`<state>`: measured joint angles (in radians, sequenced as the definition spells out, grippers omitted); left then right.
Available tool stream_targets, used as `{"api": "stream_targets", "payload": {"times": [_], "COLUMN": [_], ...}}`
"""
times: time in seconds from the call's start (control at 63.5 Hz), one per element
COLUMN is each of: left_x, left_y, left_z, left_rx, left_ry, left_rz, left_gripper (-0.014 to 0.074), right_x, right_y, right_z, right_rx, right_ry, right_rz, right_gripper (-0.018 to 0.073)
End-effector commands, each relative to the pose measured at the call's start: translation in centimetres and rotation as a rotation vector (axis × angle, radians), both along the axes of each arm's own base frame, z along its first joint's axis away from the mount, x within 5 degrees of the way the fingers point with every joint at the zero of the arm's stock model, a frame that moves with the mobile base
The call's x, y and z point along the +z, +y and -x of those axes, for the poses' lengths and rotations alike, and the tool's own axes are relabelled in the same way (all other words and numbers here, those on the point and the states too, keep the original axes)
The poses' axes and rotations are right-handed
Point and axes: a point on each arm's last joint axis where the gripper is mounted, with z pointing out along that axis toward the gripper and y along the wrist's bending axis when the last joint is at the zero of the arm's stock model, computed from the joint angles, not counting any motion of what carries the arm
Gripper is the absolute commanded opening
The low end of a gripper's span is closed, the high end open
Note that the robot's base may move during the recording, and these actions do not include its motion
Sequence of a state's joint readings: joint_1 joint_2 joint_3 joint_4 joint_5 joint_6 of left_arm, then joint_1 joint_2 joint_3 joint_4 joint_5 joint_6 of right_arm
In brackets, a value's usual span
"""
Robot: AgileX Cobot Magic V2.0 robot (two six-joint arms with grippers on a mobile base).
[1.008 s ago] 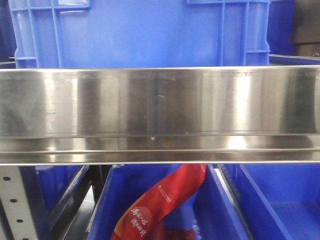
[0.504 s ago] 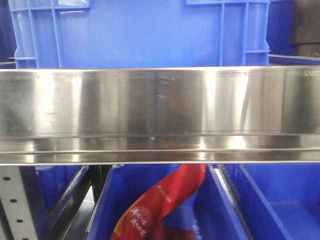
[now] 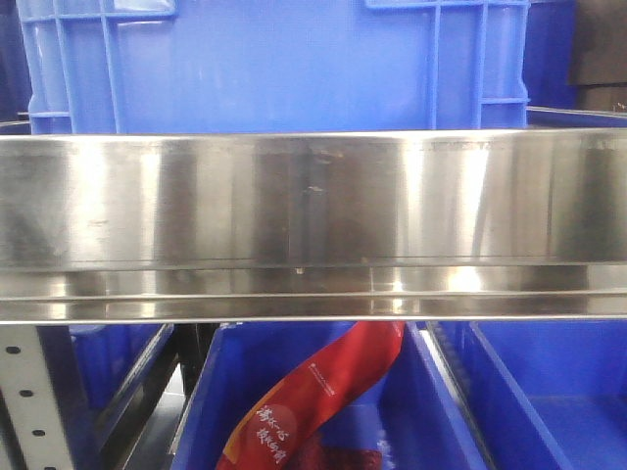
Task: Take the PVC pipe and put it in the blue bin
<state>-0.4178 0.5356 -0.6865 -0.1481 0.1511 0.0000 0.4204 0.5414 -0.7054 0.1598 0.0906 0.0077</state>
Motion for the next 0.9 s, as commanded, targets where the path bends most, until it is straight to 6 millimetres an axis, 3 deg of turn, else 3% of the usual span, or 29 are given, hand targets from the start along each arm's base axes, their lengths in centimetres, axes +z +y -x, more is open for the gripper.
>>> {"api": "stream_targets", "payload": {"times": [0.0,0.173,0.457,0.756,0.882], "left_x": [0.2,0.2,0.2,0.2,0.2], "left_y": [0.0,0.0,0.0,0.0,0.0], "left_z": [0.1,0.1,0.1,0.1,0.1], "left_rx": [-0.006,-0.006,-0.006,-0.006,-0.006], "left_ry": [-0.018,-0.018,-0.018,-0.018,-0.018], "left_rz": [0.015,0.015,0.015,0.015,0.015], "left_gripper": [-0.0111,-0.0111,-0.0111,-0.0111,-0.0111], "right_x": [0.1,-2.1,-10.0,-18.4,-19.2], "right_y": [-0.1,-0.6,-4.2,-5.1,-5.0], "right_z": [0.1,0.0,1.8,3.8,3.9], "right_rx": [-0.006,-0.061,-0.419,-0.557,-0.552], "right_ry": [-0.018,-0.016,0.069,0.119,0.121], "right_rz": [0.007,0.057,0.072,0.075,0.075], "right_gripper": [-0.0168,-0.0168,-0.0168,-0.0168,-0.0168]}}
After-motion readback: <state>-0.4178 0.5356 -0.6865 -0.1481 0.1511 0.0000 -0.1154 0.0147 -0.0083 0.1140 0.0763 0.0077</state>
